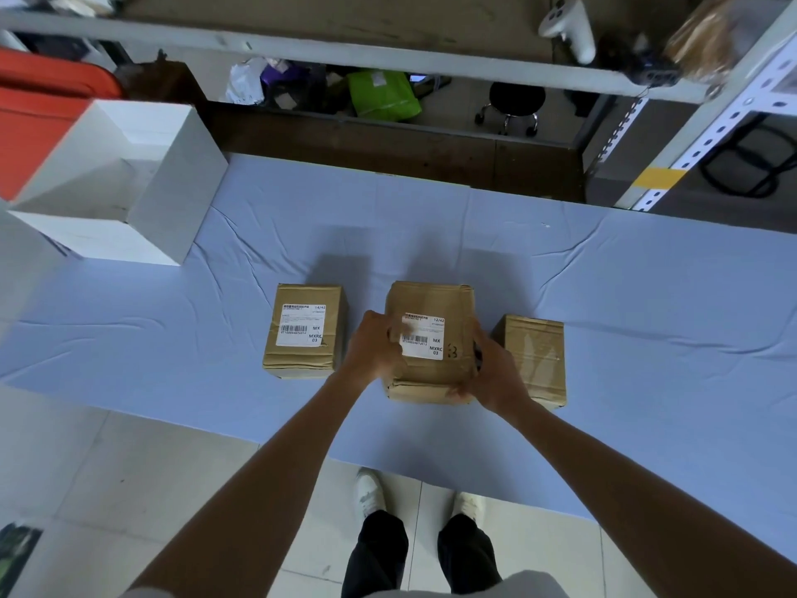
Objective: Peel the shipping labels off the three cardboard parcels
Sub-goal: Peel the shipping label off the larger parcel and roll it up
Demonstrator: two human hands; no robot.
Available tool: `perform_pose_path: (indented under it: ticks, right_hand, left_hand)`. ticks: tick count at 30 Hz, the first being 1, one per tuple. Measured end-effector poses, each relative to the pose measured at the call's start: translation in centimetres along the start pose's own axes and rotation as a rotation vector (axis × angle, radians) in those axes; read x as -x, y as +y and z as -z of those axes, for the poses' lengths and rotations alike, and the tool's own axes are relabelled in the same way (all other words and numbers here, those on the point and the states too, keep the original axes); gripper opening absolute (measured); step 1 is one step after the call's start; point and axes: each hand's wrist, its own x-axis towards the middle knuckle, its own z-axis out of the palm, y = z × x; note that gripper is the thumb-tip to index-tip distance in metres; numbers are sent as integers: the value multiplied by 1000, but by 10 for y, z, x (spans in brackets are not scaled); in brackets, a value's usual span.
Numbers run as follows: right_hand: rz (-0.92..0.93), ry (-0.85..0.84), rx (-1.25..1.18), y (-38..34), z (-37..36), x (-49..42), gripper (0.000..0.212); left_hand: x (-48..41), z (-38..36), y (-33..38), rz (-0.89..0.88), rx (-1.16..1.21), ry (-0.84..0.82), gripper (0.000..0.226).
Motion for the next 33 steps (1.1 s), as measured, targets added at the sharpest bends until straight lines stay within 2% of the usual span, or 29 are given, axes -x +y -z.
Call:
perform_pose_path:
  ticks: [1,2,7,12,20,28,33]
  right_hand:
    - [7,-2,10,0,0,0,122]
    - [13,-6,20,0,0,-1,121]
    - [25,-15,22,0,1,0,116]
    - [33,-17,22,0,0,0,119]
    - [78,-15,101,0,1,-2,129]
    - [81,-17,86,-1,1,-2,131]
    - [82,-24,72,-2,2,-2,132]
  left_hand:
    - [1,0,1,-8,-44,-33,18]
    - [3,-1,2,-29,-75,-55,16]
    - [-2,2,-1,-112,54,90,26]
    - [-12,2,-3,-186,-5,220,22]
    - [-17,-6,3,-179,42,309,16]
    - [-19,-9,7,-137,-29,355,8]
    - [-22,-11,9,-133,-165,349,8]
